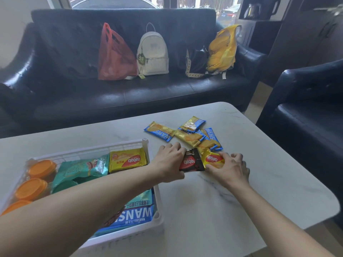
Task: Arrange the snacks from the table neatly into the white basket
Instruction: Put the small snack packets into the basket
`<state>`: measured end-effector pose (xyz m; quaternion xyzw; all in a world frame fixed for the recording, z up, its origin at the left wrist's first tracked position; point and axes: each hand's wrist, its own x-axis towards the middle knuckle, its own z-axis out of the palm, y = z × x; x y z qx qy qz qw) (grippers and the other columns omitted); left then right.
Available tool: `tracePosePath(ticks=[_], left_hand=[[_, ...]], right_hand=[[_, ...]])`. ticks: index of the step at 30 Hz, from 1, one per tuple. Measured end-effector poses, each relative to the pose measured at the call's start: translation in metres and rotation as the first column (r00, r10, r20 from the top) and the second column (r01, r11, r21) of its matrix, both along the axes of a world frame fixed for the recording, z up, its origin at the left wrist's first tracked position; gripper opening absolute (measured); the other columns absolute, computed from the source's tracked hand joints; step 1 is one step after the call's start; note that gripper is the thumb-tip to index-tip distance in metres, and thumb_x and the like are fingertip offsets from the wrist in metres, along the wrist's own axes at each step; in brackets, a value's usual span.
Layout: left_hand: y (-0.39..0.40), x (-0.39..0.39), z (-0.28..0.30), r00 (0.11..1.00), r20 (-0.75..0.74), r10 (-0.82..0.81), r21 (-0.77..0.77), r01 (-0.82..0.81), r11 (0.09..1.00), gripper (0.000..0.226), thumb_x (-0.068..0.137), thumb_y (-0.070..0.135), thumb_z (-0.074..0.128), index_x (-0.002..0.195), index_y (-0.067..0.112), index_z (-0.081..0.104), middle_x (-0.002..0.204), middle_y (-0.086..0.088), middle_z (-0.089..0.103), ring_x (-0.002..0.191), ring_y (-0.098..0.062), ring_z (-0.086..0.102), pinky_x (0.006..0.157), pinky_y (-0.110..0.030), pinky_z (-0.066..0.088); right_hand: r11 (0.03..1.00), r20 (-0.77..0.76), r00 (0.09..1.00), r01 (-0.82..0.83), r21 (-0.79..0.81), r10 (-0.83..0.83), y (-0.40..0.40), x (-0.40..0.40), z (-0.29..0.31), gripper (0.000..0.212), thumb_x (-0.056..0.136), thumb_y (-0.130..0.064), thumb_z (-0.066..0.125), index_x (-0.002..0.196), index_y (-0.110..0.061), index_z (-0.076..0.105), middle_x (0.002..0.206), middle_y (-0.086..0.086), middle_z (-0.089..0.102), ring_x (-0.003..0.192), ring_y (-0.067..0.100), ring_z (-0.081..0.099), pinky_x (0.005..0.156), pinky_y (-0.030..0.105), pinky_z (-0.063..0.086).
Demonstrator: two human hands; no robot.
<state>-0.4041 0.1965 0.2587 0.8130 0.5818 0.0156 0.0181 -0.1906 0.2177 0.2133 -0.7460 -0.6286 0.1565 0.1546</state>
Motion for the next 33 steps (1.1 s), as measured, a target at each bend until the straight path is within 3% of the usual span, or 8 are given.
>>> tracePosePath(ticks=[3,7,9,17,25,33], left_hand=[[0.000,-0.006,0.008,0.999,0.046,0.010,0.088,-0.015,0.996,0.064,0.077,0.044,0.065,0.133,0.017,0.046,0.120,-0.007,0.047,0.107,-0.027,0.047,0.095,-0.040,0.042],[0.001,-0.021,0.026,0.992,0.123,0.023,0.135,-0.039,0.990,0.067,0.076,0.045,0.066,0.134,0.016,0.049,0.120,-0.006,0.049,0.107,-0.026,0.048,0.093,-0.038,0.044],[-0.001,-0.033,0.034,0.991,0.130,0.018,0.144,-0.037,0.989,0.067,0.076,0.046,0.068,0.134,0.017,0.049,0.120,-0.006,0.050,0.108,-0.026,0.048,0.095,-0.038,0.044],[-0.036,-0.091,0.043,0.988,0.121,0.100,0.109,-0.114,0.988,0.072,0.074,0.048,0.072,0.136,0.019,0.049,0.121,-0.003,0.050,0.107,-0.026,0.049,0.098,-0.038,0.041],[-0.077,-0.135,0.047,0.972,0.185,0.145,-0.056,-0.137,0.989,0.084,0.071,0.043,0.081,0.143,0.027,0.041,0.125,0.005,0.053,0.113,-0.016,0.053,0.096,-0.028,0.044],[-0.099,-0.151,0.040,0.967,0.205,0.152,-0.100,-0.134,0.986,0.061,0.073,0.047,0.081,0.125,0.038,0.051,0.124,0.010,0.052,0.108,-0.012,0.054,0.091,-0.035,0.052]], right_hand=[[1.000,0.052,0.998,-0.019,-0.016,0.020,-0.004,-0.001,-0.001,0.077,0.074,-0.072,0.060,0.142,-0.038,0.044,0.141,0.005,0.040,0.132,0.029,0.040,0.109,0.047,0.028],[0.995,0.153,0.984,-0.099,0.022,0.095,-0.010,0.000,-0.007,0.081,0.076,-0.072,0.054,0.147,-0.036,0.036,0.154,0.000,0.036,0.148,0.023,0.019,0.118,0.054,0.005],[0.990,0.166,0.976,-0.140,-0.024,0.142,-0.012,0.000,-0.009,0.079,0.077,-0.071,0.054,0.145,-0.037,0.036,0.153,-0.002,0.038,0.148,0.022,0.020,0.118,0.055,0.000],[0.985,0.197,0.967,-0.143,-0.101,0.161,-0.014,-0.004,0.001,0.070,0.077,-0.064,0.059,0.138,-0.037,0.043,0.140,-0.002,0.048,0.131,0.024,0.042,0.109,0.045,0.024],[0.983,0.205,0.966,-0.134,-0.125,0.158,-0.026,-0.015,0.012,0.066,0.076,-0.053,0.067,0.135,-0.033,0.046,0.136,-0.002,0.049,0.125,0.026,0.046,0.101,0.041,0.030],[0.982,0.087,0.978,-0.188,-0.037,0.190,-0.035,-0.038,0.036,0.075,0.068,-0.045,0.073,0.137,-0.042,0.043,0.134,-0.006,0.056,0.121,0.027,0.050,0.095,0.040,0.032]])
